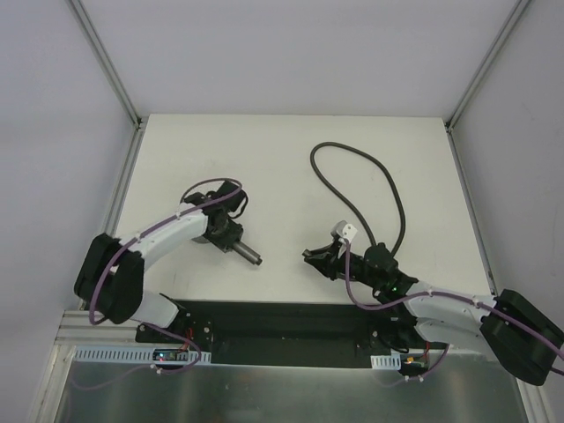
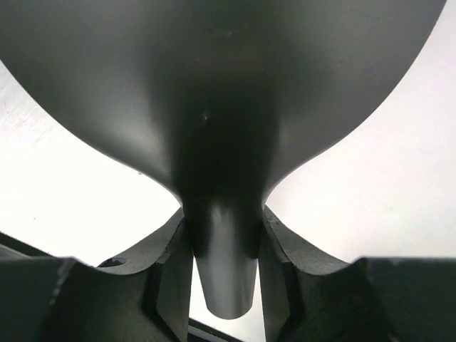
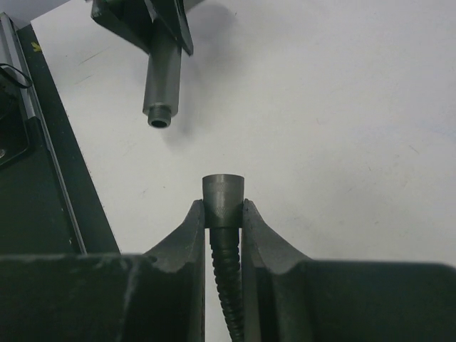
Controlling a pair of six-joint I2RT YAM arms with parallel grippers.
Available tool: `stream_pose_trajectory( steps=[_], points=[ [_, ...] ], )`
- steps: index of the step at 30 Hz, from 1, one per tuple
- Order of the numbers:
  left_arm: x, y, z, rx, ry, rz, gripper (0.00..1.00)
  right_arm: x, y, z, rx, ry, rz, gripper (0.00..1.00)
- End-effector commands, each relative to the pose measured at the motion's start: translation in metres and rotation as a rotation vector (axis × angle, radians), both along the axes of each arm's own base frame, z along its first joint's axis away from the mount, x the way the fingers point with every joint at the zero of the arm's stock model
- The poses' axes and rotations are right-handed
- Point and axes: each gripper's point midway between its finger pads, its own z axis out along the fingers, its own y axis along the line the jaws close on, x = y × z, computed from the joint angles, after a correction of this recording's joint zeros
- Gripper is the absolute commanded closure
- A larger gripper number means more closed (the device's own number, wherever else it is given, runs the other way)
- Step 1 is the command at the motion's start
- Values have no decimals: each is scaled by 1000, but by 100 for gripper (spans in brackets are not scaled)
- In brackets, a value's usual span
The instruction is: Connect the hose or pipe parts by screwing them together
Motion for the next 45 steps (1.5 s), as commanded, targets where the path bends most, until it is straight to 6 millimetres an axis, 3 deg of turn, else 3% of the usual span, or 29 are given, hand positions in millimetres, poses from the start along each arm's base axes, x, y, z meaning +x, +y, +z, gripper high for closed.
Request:
stream_pose_trajectory(
  steps=[1,3,7,8,10,11,13,14,19,24,25,30,37,45],
  points=[
    [26,8,54,6,-282,-102,100,11,19,29,49,-29,21,99],
    [29,3,81,-56,-413,-167,100,14,28,35,75,-10,29,99],
    [45,-29,132,-241,-807,-367,100,22,46,44,67,-11,24,99],
    [41,-28,153,-269,-907,-382,100,27,50,43,52,-12,9,99],
    [38,-25,161,-273,-988,-393,100,34,60,59,55,-58,2,99],
    [39,-24,184,-269,-1097,-429,100,36,65,62,59,-80,-11,99],
    [36,-27,195,-274,-1168,-473,100,36,77,80,77,-155,-4,99],
    [35,-26,207,-279,-1220,-476,100,41,80,78,58,-169,-26,99],
    [35,-22,215,-312,-1227,-406,100,45,96,99,-11,-383,-87,99],
    [39,-12,208,-335,-1124,-251,100,57,84,104,-81,-526,-215,99],
    [39,-9,208,-329,-1104,-236,100,55,85,113,-57,-564,-224,99],
    [44,-9,200,-338,-1040,-167,100,54,85,108,-155,-705,-230,99],
    [46,-10,202,-344,-1036,-160,100,47,87,110,-175,-764,-254,99],
    [49,-11,207,-342,-1038,-160,100,40,90,100,-160,-743,-247,99]
  ],
)
